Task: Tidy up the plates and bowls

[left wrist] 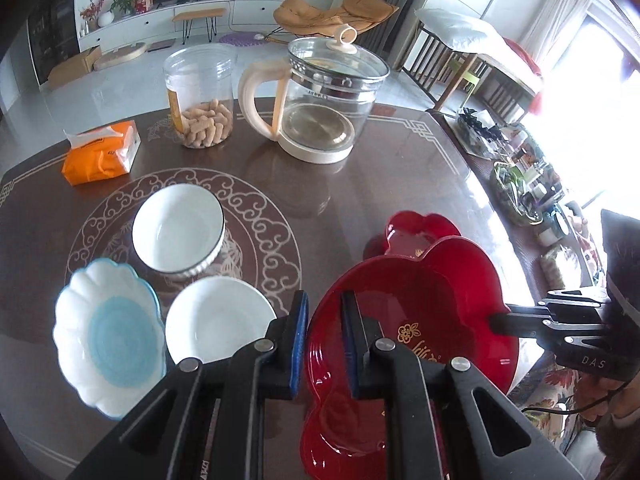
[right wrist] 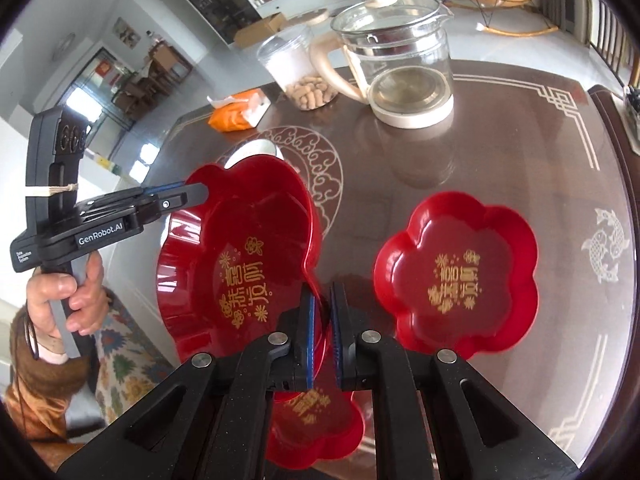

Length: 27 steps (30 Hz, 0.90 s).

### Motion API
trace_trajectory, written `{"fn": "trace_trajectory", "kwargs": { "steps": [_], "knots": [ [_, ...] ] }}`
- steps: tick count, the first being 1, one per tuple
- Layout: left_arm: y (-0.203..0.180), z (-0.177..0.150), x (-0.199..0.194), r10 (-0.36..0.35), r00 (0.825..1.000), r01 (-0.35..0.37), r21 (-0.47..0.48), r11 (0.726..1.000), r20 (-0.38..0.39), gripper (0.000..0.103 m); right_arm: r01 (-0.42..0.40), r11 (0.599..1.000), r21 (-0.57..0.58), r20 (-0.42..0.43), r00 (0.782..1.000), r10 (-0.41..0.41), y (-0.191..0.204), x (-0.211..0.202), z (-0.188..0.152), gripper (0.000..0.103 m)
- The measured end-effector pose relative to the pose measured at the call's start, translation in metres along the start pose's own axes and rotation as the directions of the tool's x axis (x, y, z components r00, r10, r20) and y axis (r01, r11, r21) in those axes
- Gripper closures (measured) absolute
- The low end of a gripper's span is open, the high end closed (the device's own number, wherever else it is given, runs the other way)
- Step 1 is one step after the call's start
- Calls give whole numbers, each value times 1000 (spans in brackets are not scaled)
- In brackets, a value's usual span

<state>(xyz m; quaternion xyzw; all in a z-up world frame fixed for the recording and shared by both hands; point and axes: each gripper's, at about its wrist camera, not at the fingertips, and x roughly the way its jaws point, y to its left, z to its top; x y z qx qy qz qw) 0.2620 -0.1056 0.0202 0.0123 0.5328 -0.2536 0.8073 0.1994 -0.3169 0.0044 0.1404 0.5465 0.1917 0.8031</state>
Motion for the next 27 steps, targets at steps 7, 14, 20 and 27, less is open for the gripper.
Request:
{"fn": "trace_trajectory", "kwargs": {
  "steps": [7,14,20,27],
  "knots": [
    [-6,-55,20,-25,999,24,-29,999,-39,87,0,999,35,-51,999,2,1,5,-65,94],
    [-19,-85,48,-10,998,9,-9,1000,-55,87,23,994,102,-69,997,-16,-19,25,-108,94],
    [-29,-96,67,24,998,-23,26,999,-62,87,49,990,131,-55,998,-42,-28,35,-129,94],
    [-34,-105,74,42,997,-38,54,998,-67,87,90,987,136,-46,995,-84,-40,40,-130,93]
  ]
}}
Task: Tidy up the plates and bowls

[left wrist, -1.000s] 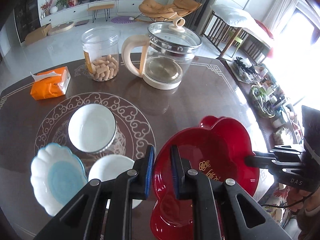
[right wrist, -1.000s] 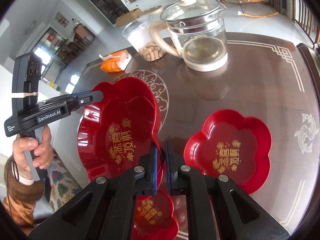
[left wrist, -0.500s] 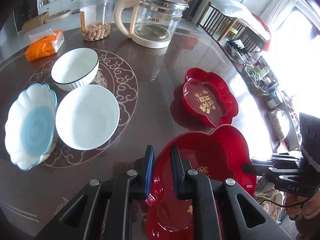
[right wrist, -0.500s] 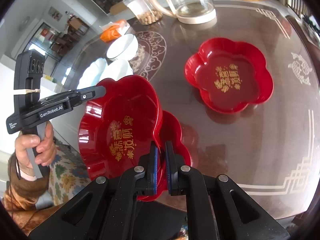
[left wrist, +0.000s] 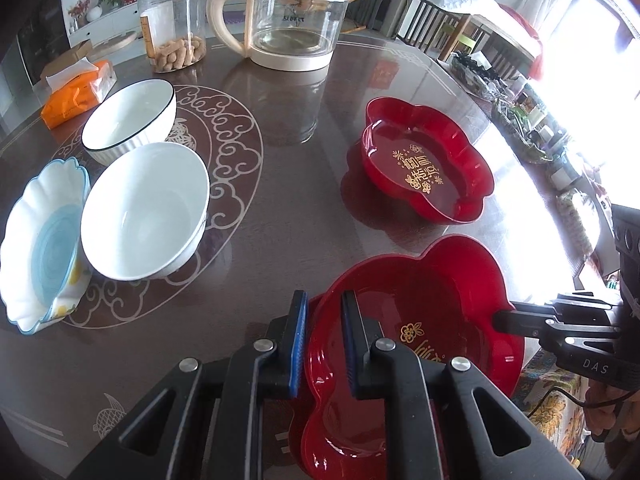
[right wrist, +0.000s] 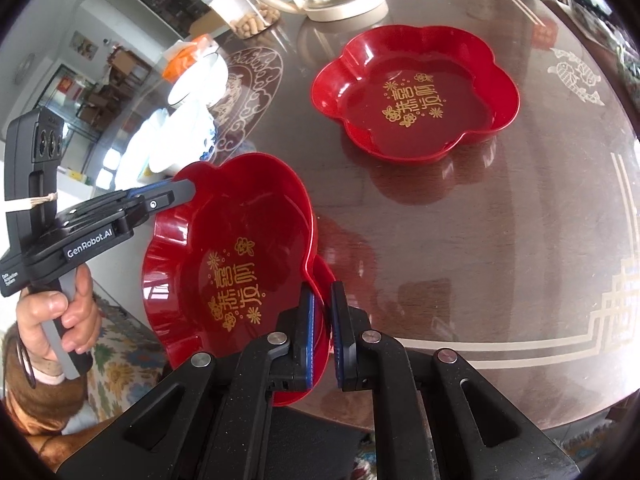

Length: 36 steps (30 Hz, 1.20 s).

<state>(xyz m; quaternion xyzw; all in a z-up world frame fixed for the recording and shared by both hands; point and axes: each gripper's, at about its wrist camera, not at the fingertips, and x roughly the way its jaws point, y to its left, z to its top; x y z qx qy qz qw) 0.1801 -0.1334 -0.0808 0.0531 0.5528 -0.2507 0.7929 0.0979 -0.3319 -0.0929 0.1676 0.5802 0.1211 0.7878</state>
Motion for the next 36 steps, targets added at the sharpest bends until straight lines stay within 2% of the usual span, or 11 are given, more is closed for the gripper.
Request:
{"fn": "trace_trajectory", "kwargs": {
  "steps": [10,13,15,16,21,24,25,27,28,29,36],
  "knots": [
    [4,-11,5,42,999,-43,24,999,5,86,68,996,-63,23,998,-67,13,8,-2,91],
    [4,-12,0,49,998,-50,24,998,32,86,109,990,-85,57,993,-104,17,6,0,84],
    [7,-13,-7,39,998,-39,12,999,59,86,134,986,-101,94,988,-125,19,1,0,56],
    [9,-15,-11,32,996,-33,2,999,77,86,148,983,-107,114,984,-136,21,-2,0,52],
    [22,-32,-39,36,983,-23,-72,997,182,86,216,972,-92,237,953,-189,28,-26,-10,47],
    [28,-54,-52,59,972,-34,-112,993,228,85,287,957,-47,352,901,-253,37,-44,-31,38],
    [31,-62,-55,66,969,-36,-130,991,236,82,302,953,-35,383,885,-266,42,-48,-38,37],
    [38,-78,-59,72,966,-27,-180,983,248,62,316,949,4,437,853,-286,47,-53,-56,37],
    [41,-86,-62,78,962,-21,-212,977,262,35,317,948,29,459,838,-294,49,-55,-65,37],
    [45,-94,-66,93,953,-21,-245,969,287,20,312,949,52,477,827,-298,51,-55,-73,37],
    [62,-125,-91,173,913,-58,-301,952,371,19,314,942,123,530,781,-330,64,-52,-105,37]
  ]
}}
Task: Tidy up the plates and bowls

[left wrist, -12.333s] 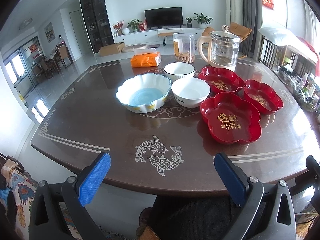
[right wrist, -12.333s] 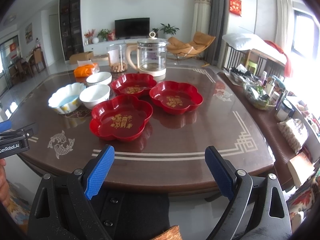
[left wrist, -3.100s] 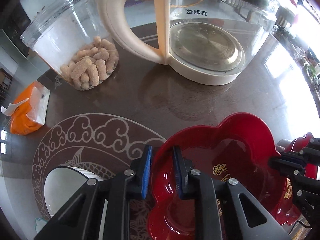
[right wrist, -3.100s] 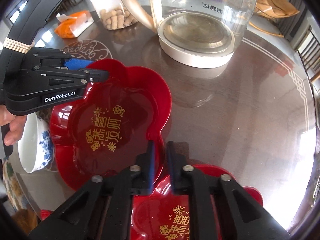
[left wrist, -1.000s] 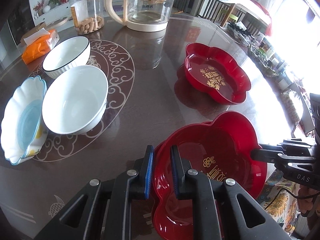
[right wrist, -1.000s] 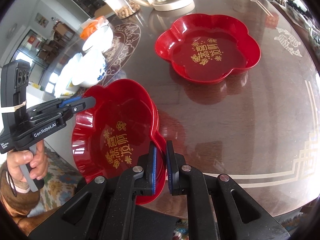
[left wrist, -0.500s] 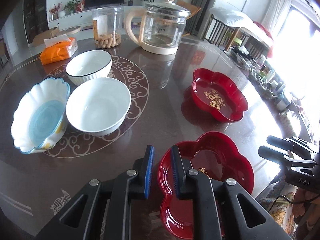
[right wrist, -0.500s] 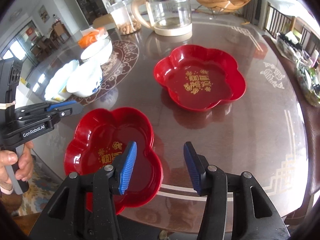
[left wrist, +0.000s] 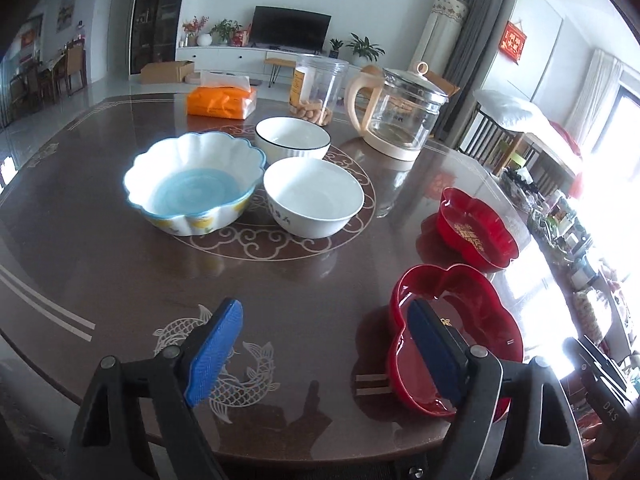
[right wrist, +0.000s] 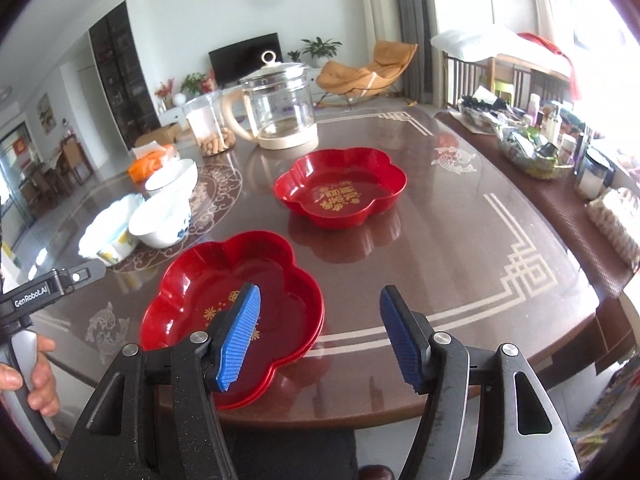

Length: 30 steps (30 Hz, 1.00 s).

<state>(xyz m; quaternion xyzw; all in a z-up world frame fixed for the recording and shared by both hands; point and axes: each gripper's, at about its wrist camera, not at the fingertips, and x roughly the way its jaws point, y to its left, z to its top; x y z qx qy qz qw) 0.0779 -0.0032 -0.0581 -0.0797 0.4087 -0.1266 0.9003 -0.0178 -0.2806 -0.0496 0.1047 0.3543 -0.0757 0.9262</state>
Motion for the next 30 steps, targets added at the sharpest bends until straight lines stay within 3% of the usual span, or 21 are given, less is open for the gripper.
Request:
{"fn": "trace_trajectory", "kwargs": {
  "steps": [5,10,13,21,25,30],
  "knots": [
    [21,-6,-9,-59,997,56,-56,997,-54,14,47,999,-22,59,997,-46,7,-17,-2,33],
    [34,-15,-17,-4,998,0,-57,998,-57,14,80,995,-51,81,994,-76,12,-24,-9,29],
    [40,-20,-24,-6,998,1,-85,996,-56,14,75,996,-42,80,994,-72,11,-27,-13,29],
    [44,-39,-28,-99,992,84,-185,979,-73,14,95,995,-31,78,993,-93,12,-34,-24,29],
    [21,-45,-33,-11,998,7,-54,998,-67,14,134,990,-33,84,988,-130,13,-38,-27,29],
    [8,-50,-31,67,993,-60,73,996,-98,14,214,976,-31,71,975,-212,13,-37,-25,28]
  ]
}}
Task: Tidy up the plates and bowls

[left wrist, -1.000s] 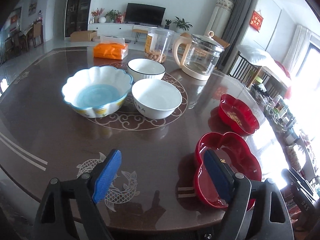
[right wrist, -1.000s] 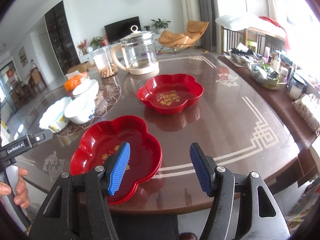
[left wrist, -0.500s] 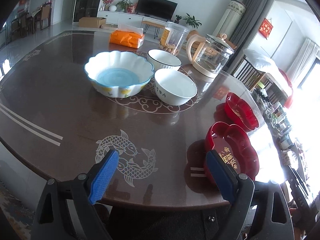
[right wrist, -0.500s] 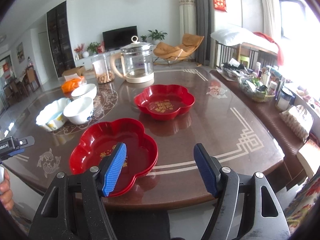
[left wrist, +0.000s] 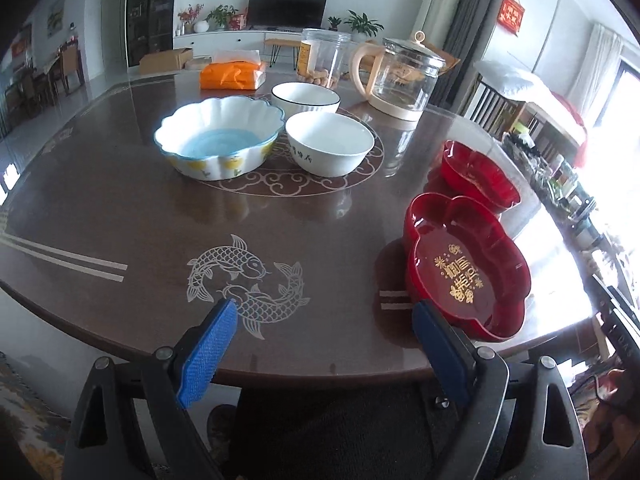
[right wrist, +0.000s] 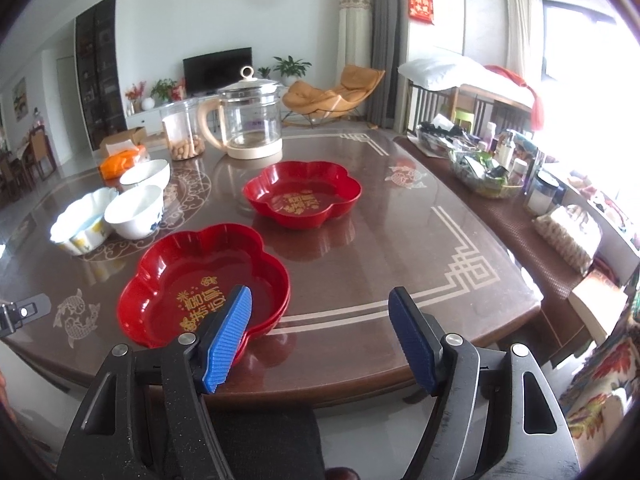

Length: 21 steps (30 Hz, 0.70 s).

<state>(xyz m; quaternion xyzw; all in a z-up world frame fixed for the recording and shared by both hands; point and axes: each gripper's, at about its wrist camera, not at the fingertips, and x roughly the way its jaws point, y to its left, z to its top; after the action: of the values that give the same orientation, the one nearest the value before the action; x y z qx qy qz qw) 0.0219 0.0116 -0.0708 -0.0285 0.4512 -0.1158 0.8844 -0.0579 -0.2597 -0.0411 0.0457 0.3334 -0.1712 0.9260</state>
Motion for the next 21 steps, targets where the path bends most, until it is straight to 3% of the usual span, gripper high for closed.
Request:
{"fn": "trace_trajectory", "kwargs": {
  "steps": [5,9,12,15,21],
  "knots": [
    [6,-3,-8,10,1000,-10,-33,999,-1,14,128,992,3,11,992,-128,-2,-11,4,28],
    [4,-3,-26,24,999,-22,-28,999,42,14,208,978,1,-8,978,-208,-8,-14,8,28],
    [-3,-7,-44,39,994,-38,-11,999,100,14,167,985,51,-52,985,-164,-21,-17,10,28],
    [-7,-13,-57,58,986,-57,-7,998,154,14,103,989,104,-43,994,-99,-31,-25,9,28],
    [-12,-17,-65,76,985,-77,3,997,156,14,77,987,138,-28,997,-73,-35,-39,15,28]
  ]
}}
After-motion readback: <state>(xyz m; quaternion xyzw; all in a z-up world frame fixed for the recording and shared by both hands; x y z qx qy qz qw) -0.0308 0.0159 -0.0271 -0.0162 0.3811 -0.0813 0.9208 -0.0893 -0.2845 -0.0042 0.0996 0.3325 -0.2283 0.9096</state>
